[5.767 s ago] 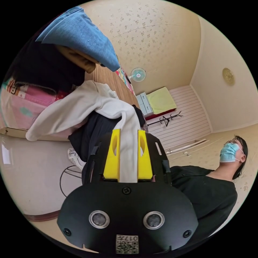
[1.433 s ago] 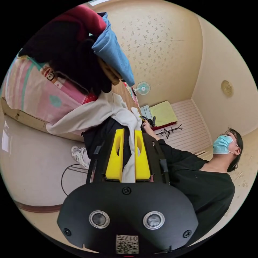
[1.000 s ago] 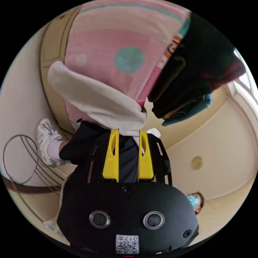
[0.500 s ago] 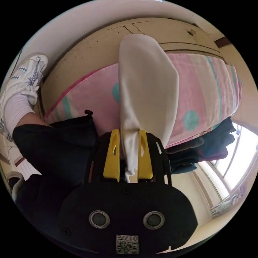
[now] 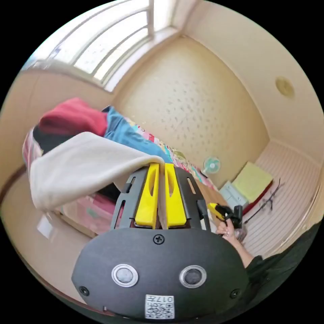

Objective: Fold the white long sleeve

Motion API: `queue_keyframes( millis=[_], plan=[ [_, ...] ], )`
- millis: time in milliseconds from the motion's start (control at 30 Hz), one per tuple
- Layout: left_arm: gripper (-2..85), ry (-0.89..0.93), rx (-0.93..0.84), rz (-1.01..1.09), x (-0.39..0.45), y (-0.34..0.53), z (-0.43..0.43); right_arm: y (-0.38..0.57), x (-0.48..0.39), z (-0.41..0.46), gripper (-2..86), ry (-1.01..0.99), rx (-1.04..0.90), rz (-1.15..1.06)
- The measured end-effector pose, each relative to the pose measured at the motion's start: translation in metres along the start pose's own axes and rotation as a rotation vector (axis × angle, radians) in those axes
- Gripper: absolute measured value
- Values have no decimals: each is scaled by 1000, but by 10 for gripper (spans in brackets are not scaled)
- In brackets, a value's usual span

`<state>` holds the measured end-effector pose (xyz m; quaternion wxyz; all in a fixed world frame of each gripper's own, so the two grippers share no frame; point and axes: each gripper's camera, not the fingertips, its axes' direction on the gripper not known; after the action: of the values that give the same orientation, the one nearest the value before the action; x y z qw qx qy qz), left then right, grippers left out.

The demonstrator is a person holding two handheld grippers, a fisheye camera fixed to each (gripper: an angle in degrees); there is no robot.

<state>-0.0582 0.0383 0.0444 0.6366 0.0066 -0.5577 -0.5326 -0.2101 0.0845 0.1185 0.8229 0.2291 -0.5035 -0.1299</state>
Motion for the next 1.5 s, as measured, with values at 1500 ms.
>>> queue_keyframes(
  millis=[1500],
  plan=[
    [124,726,-661,-382,105,375,205,17,194,-295,116,258,-15,403]
  ],
)
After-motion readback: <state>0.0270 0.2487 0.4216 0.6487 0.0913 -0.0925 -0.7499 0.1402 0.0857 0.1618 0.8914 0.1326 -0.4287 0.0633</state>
